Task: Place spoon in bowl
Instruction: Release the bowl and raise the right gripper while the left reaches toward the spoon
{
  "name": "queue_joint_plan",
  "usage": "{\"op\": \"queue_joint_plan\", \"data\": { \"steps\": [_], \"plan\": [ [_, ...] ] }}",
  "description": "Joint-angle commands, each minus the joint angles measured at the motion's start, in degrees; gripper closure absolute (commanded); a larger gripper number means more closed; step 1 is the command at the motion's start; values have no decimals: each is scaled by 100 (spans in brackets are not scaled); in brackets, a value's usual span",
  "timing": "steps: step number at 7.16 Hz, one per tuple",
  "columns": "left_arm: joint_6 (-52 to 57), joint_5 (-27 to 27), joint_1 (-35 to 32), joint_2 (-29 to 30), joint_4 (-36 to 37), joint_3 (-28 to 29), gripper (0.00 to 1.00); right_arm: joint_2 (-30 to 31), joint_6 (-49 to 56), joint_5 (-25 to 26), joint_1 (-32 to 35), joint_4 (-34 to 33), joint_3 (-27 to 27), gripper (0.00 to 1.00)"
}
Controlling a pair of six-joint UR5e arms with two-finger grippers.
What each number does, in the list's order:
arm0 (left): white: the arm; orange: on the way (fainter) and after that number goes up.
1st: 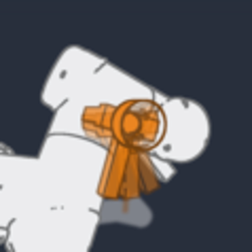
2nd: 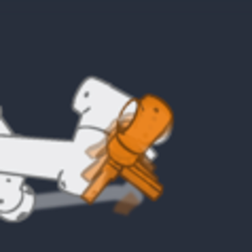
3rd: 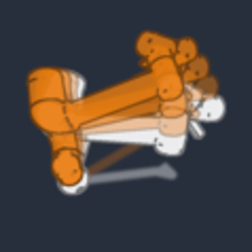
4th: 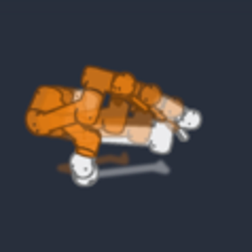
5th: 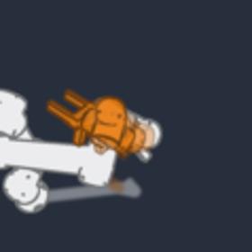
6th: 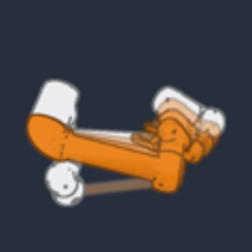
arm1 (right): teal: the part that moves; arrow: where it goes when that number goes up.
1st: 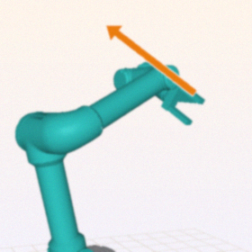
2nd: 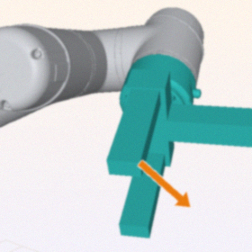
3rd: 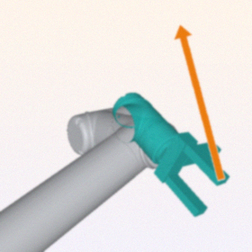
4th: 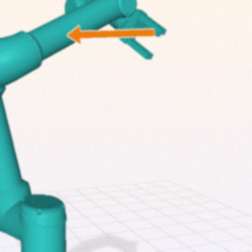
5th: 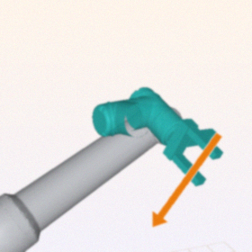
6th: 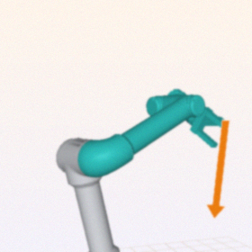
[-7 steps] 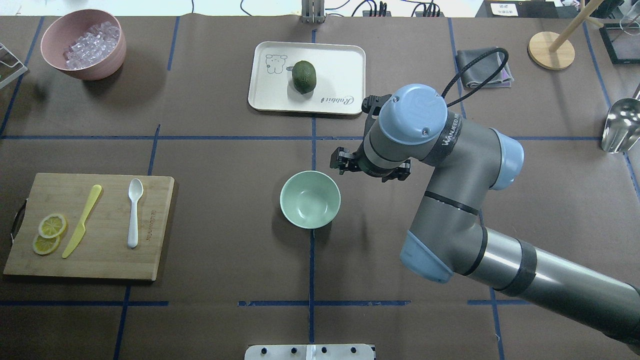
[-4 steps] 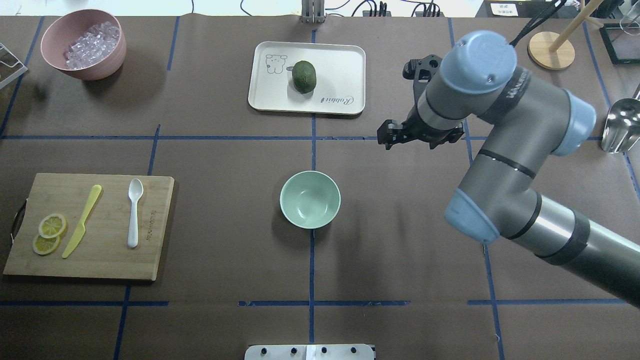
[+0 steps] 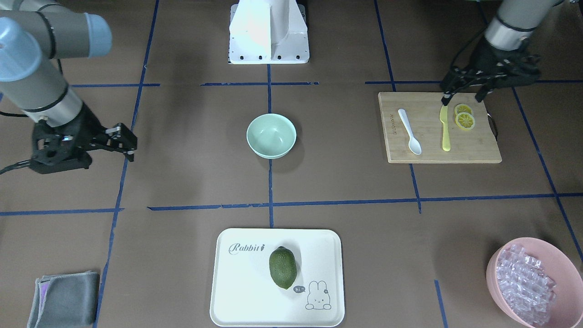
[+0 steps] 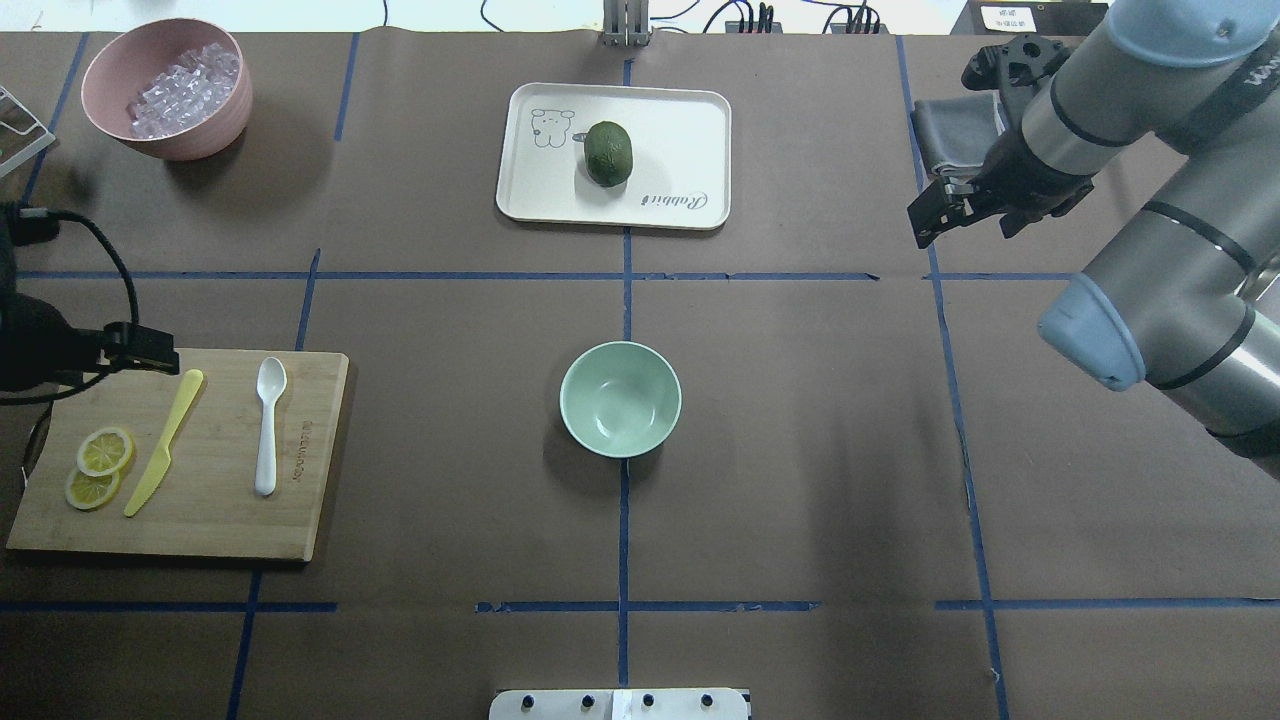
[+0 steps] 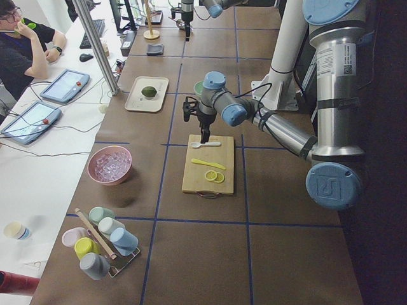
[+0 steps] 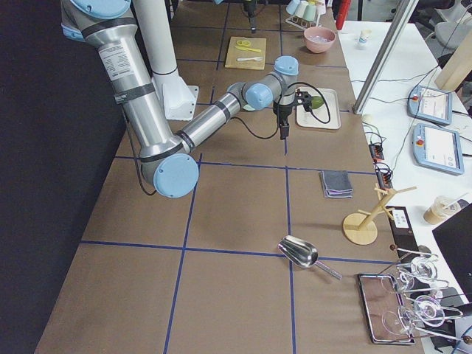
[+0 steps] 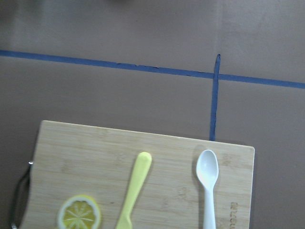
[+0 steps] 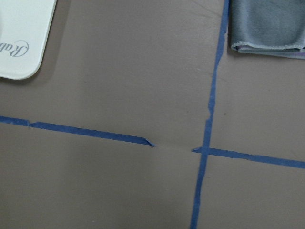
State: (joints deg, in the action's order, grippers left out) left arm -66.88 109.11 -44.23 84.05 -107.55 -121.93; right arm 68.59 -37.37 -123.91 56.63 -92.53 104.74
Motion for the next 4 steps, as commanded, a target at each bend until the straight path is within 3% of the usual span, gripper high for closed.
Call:
{"op": "queue_joint_plan", "data": {
  "steps": [1, 4],
  "plan": [
    [-772, -820, 826, 58, -1052, 719, 0, 286, 493, -265, 365, 7, 11, 0],
    [-783, -865, 977, 619, -1110, 1337, 3, 488, 503, -265, 436, 7, 150, 0]
  ]
}}
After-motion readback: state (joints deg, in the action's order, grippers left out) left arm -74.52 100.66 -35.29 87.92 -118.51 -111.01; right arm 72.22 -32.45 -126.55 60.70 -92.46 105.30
